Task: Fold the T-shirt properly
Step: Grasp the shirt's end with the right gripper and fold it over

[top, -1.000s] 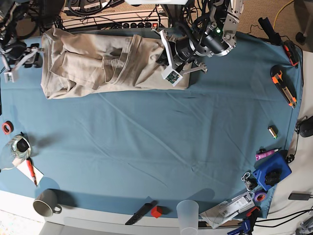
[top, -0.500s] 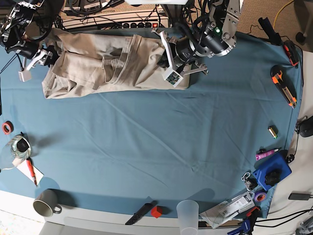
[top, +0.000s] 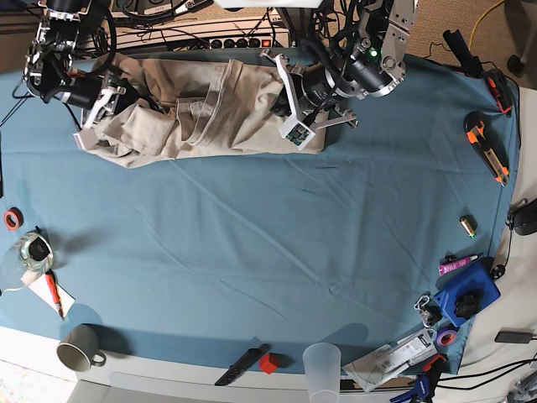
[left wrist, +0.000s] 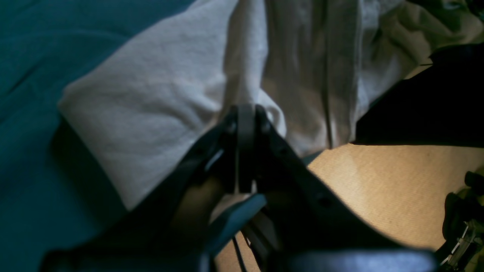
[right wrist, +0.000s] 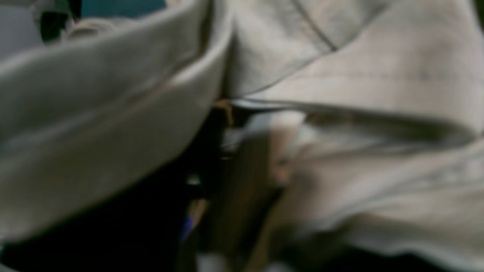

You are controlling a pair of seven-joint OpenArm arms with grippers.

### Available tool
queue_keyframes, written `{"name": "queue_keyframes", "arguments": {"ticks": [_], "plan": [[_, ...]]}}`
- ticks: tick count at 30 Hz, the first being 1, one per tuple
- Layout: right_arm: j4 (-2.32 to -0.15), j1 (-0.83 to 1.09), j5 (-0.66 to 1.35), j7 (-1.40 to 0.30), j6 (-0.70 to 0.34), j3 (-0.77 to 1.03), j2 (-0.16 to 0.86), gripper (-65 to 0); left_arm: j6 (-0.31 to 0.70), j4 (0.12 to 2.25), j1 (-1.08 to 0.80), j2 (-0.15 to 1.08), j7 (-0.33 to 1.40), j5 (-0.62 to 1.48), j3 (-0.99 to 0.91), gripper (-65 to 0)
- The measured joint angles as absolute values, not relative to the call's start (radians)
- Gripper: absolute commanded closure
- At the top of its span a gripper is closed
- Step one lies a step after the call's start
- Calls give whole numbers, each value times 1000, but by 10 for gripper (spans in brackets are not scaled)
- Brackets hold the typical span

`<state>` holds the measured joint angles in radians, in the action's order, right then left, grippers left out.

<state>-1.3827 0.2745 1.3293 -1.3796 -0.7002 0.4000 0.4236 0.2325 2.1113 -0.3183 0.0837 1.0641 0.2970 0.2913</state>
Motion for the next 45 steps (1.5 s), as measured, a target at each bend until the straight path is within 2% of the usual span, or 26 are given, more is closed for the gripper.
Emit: {"name": "queue_keyframes", "arguments": {"ticks": [1,2,7,16,23,28,31,39,41,45], "plan": [[-1383,266,1308,-1382,-700,397,424,-20,233,2111,-319,84,1065,297,291,0],[-1383,257,1306,-1389,-700,397,424,0,233,2111,-321,84,1064,297,291,0],[-1383,201,1224,-1407,-701,421,415,0,233,2111,-324,84,1065,297,291,0],[-1380,17,798,-1395,-698,636,423,0,226,2114,-326,84,1090,302,291,0],[-1446,-1,673,-1421,-696,654,451,0,225,2211,-414,84,1099,307,291,0],[-1678,81,768,-1417,-695,653,451,0,225,2343,-487,95,1071,308,291,0],[-1793,129,790,-1410,-700,653,452,0,226,2339,-510,127,1057,270,291,0],[-1860,243,875,-1415,-697,654,392,0,225,2339,-522,170,1093,229,289,0],[-1892,257,917,-1418,-696,653,376,0,196,2338,-527,170,1093,229,289,0],[-1963,267,920,-1416,-697,569,371,0,198,2338,-549,170,1092,229,289,0]]}}
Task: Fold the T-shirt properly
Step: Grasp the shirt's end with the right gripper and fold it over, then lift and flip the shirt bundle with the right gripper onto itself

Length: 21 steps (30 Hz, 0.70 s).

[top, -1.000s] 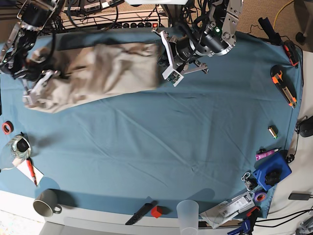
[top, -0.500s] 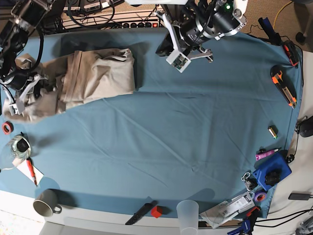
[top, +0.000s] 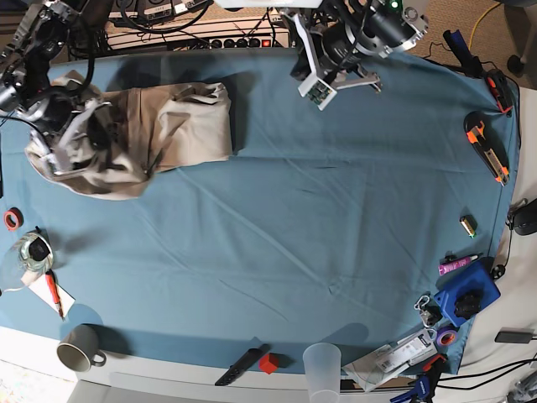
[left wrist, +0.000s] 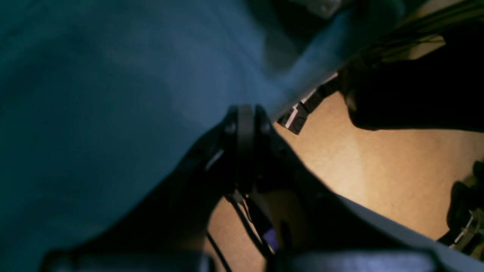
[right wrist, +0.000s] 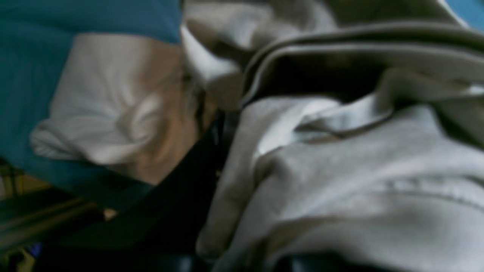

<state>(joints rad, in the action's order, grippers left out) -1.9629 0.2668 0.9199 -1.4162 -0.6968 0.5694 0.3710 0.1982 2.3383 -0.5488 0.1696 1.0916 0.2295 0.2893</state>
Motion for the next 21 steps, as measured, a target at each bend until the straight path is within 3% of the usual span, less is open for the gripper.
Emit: {"name": "queue_keyframes", "arguments": {"ticks": [9,16,19,21], "plan": [[-1969,271,691,-1410,-697,229,365,0,199,2338,-551,170,1099,236,289,0],[-1970,269,628,-1409,-697,100,366,0,199,2338,-551,170,1099,236,289,0],[-1970,269,632,-1409,-698,96,366,-138,199,2338,-551,170,1095,236,289,0],[-1971,269,633,-1409,-698,96,365,-156,199,2338,-551,170,1090,236,289,0]]}}
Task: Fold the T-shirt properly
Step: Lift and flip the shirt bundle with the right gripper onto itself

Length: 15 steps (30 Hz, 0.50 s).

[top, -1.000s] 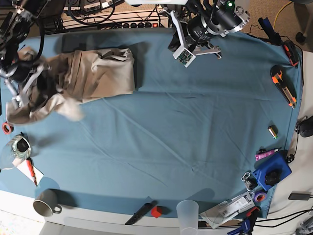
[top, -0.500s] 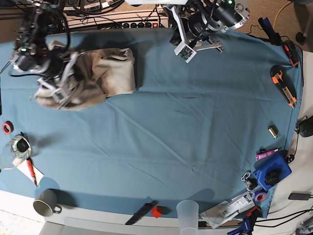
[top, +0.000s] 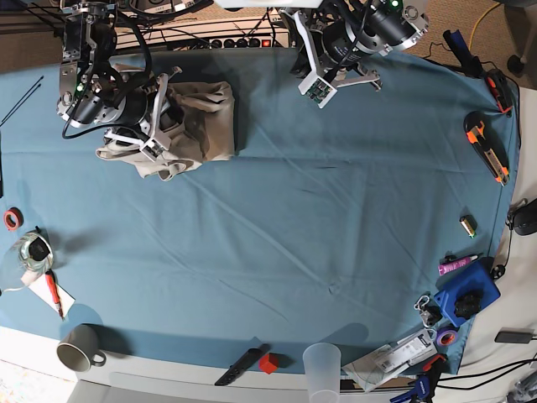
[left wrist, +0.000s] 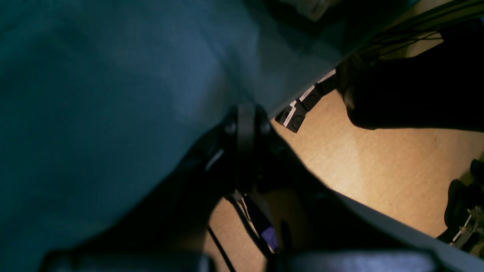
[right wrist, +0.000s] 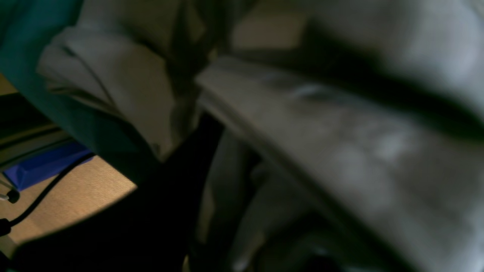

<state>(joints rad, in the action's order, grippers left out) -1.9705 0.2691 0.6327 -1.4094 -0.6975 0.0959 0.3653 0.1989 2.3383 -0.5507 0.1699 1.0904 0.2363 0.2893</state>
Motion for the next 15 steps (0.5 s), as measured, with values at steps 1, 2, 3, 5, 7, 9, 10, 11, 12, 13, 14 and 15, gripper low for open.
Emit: {"name": "queue_keyframes", "arguments": {"ticks": [1,2,3,5,7,9,10,11,12,13,14,15], "plan": [[-1981,270,628,-1412,-697,96,366,-156,199,2338,-551,170,1089,236,289,0],[-2006,272,624,-1419,-697,96,365,-156,199,2338,-554,170,1079,236,289,0],[-2043,273,620,-1422,-696,96,366,-156,199,2338,-557,170,1067,236,289,0],[-2138,273,627,-1418,-697,97,365,-156,199,2338,-561,170,1065,236,289,0],[-2214,270,641,-1405,-700,111,365,-156,207,2338,-562,170,1065,236,289,0],[-2252,275,639,-1398,-700,134,365,-156,206,2338,-568,170,1050,236,289,0],[-2259,275,635,-1386,-700,141,365,-156,206,2338,-577,170,1044,233,289,0],[-2261,275,643,-1374,-700,144,366,-156,206,2338,-587,170,1045,231,289,0],[-2263,274,664,-1370,-699,144,366,-156,206,2338,-596,170,1046,231,289,0],[-2265,274,688,-1372,-700,144,365,-156,206,2338,-601,170,1046,232,289,0],[-2265,275,705,-1385,-700,143,365,-156,206,2338,-601,170,1046,231,289,0],[-2265,275,707,-1409,-700,143,365,-156,206,2338,-601,170,1045,229,289,0]]}}
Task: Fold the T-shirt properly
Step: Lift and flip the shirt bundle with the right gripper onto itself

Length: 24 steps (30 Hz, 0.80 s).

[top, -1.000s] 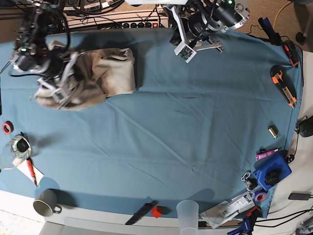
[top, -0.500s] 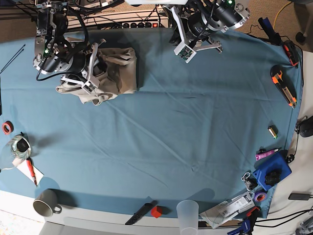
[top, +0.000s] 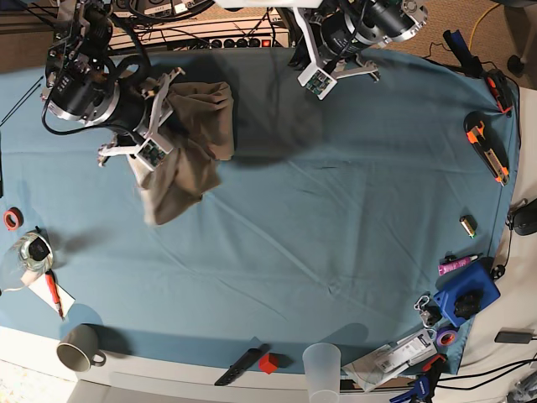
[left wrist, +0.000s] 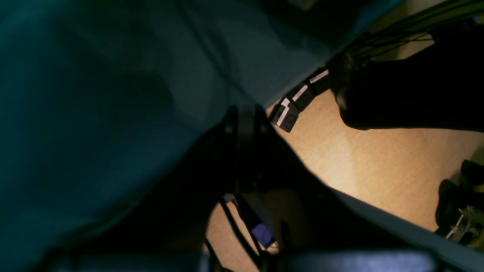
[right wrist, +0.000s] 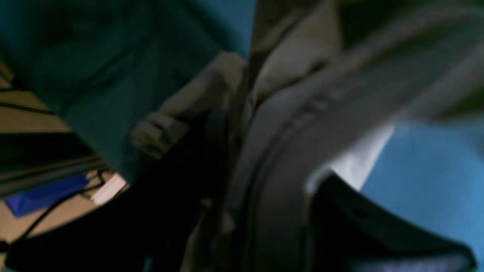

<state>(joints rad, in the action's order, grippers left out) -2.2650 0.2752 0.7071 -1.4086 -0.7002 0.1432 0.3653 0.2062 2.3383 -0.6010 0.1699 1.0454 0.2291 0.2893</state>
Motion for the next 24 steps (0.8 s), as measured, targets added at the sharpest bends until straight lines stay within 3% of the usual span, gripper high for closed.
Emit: {"name": "queue_keyframes", "arguments": {"ticks": [6,24], "plan": [[-2265,287,814,-1413,-700,143,370,-156,206,2338,-607,140,1045,229,289,0],[-2253,246,710,-1355,-656,235,368,-155,206,2338,-612,136,1046,229,289,0]]}}
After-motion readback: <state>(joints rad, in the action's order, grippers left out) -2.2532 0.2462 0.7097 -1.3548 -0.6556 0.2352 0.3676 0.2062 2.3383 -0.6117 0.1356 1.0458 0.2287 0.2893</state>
